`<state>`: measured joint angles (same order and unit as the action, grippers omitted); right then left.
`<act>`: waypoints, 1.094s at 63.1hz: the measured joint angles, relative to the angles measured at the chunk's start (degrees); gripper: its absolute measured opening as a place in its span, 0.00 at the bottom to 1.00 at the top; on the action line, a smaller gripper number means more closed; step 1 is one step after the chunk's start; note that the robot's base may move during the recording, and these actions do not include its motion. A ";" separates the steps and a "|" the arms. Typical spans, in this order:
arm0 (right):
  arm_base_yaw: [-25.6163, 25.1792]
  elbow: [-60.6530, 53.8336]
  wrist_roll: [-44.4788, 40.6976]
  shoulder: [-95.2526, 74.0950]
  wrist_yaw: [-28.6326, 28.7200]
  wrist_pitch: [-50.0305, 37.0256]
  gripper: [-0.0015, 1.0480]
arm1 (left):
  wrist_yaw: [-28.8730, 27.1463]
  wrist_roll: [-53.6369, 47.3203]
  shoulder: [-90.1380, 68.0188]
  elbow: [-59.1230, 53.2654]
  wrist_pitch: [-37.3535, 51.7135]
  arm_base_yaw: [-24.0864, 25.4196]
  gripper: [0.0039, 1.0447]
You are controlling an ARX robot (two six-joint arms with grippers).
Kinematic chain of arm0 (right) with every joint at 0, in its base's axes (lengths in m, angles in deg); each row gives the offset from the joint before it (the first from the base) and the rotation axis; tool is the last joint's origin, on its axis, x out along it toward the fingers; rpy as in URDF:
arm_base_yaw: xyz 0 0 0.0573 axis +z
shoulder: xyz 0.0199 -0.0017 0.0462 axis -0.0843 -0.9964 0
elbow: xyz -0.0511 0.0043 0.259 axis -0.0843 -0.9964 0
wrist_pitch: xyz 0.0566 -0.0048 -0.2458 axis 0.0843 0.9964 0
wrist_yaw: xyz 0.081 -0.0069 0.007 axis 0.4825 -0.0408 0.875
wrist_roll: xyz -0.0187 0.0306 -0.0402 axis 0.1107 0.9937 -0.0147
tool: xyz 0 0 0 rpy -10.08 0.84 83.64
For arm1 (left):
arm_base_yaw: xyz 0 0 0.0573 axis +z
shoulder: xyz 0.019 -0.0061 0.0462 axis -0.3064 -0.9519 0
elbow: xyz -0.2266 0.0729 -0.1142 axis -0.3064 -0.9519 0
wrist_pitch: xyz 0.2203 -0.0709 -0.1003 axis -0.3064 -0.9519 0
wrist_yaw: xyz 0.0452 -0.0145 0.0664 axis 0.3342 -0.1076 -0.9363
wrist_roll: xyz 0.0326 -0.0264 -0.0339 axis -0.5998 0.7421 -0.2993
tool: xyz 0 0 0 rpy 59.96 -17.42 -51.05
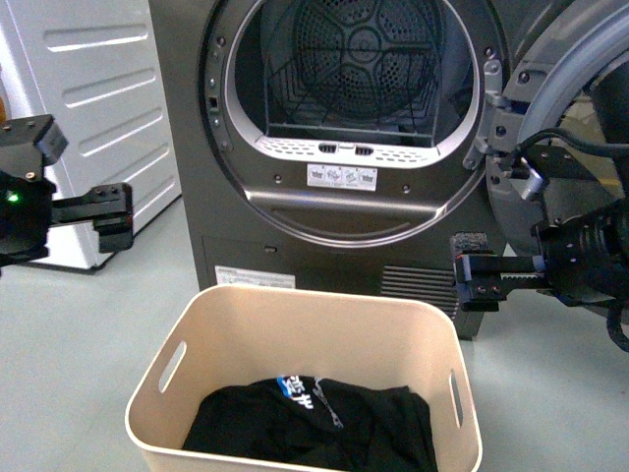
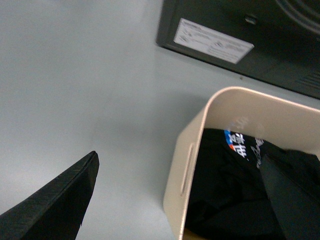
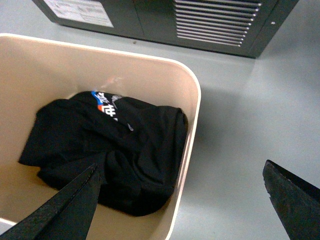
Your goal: Move hamper under clothes hanger
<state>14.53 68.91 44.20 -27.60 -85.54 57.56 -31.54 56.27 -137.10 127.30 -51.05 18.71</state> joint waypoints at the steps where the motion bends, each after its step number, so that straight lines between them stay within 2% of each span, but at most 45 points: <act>1: 0.13 0.74 -0.09 -1.14 -0.50 0.24 0.92 | 0.39 -0.17 -0.72 0.44 -0.09 -0.31 0.94; 12: 0.59 6.93 -0.50 -9.66 -5.16 1.81 0.92 | 4.35 -1.29 -5.95 3.85 -0.42 -2.45 0.94; 30: -0.42 14.75 0.81 -20.48 -8.48 2.97 0.92 | 5.42 -5.79 -12.74 5.62 -2.82 -4.02 0.94; 45: -1.68 16.46 2.25 -25.31 -8.70 3.10 0.92 | 7.48 -8.17 -15.54 6.21 -2.56 -3.58 0.94; 69: -1.22 17.11 3.21 -28.81 -9.16 1.29 0.92 | 7.58 -10.14 -18.49 6.51 -2.05 -2.95 0.94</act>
<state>13.31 86.03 47.41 -56.41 -94.70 58.85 -23.96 46.13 -155.59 133.81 -53.10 15.75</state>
